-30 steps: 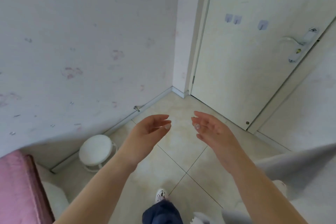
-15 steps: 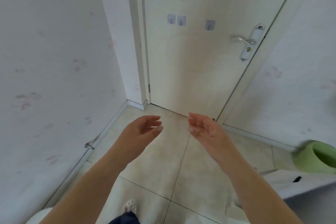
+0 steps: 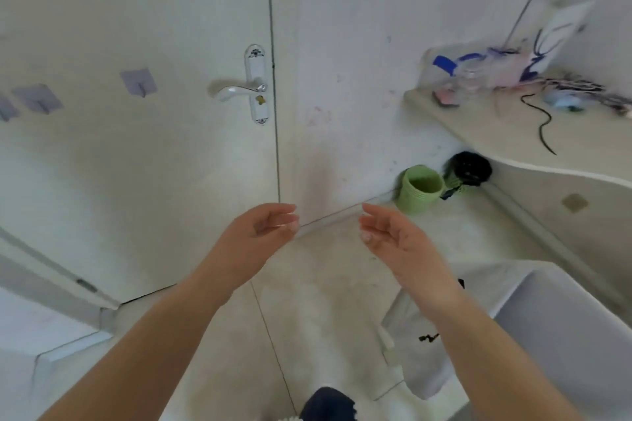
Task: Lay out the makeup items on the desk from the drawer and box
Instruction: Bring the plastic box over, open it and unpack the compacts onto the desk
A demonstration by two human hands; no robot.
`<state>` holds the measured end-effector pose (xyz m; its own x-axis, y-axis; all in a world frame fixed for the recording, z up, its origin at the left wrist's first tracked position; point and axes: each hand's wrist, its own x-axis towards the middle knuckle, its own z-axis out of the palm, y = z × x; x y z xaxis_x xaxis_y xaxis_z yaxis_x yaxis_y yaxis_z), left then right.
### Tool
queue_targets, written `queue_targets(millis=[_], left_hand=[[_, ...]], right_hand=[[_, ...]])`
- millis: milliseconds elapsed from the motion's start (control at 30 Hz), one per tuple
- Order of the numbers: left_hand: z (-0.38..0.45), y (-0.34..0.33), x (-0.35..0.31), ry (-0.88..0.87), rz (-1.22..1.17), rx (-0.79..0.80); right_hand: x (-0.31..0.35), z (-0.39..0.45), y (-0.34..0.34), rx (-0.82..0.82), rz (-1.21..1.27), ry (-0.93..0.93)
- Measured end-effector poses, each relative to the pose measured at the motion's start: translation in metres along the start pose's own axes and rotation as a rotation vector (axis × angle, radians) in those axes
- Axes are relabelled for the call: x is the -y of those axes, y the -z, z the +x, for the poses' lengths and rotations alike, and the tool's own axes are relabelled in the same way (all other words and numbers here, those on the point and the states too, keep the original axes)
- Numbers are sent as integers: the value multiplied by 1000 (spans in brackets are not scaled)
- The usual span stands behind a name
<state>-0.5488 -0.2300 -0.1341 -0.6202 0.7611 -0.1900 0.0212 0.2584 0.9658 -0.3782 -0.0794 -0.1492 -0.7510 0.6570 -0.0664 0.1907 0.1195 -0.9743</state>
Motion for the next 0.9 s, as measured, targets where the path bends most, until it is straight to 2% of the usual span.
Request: queue_targets(millis=[133, 267, 433, 667, 900], left_hand=[[68, -33, -21, -21, 34, 219], [142, -69, -41, -53, 46, 338], [232, -129, -64, -59, 64, 401], [345, -206, -105, -23, 37, 444], [431, -268, -121, 104, 35, 497]], right_hand=[[-2, 27, 33, -173, -14, -39], [-13, 70, 74, -307, 6, -64], [-32, 134, 143, -407, -1, -82], [-49, 222, 250, -443, 13, -146], [-73, 288, 308, -485, 58, -199]])
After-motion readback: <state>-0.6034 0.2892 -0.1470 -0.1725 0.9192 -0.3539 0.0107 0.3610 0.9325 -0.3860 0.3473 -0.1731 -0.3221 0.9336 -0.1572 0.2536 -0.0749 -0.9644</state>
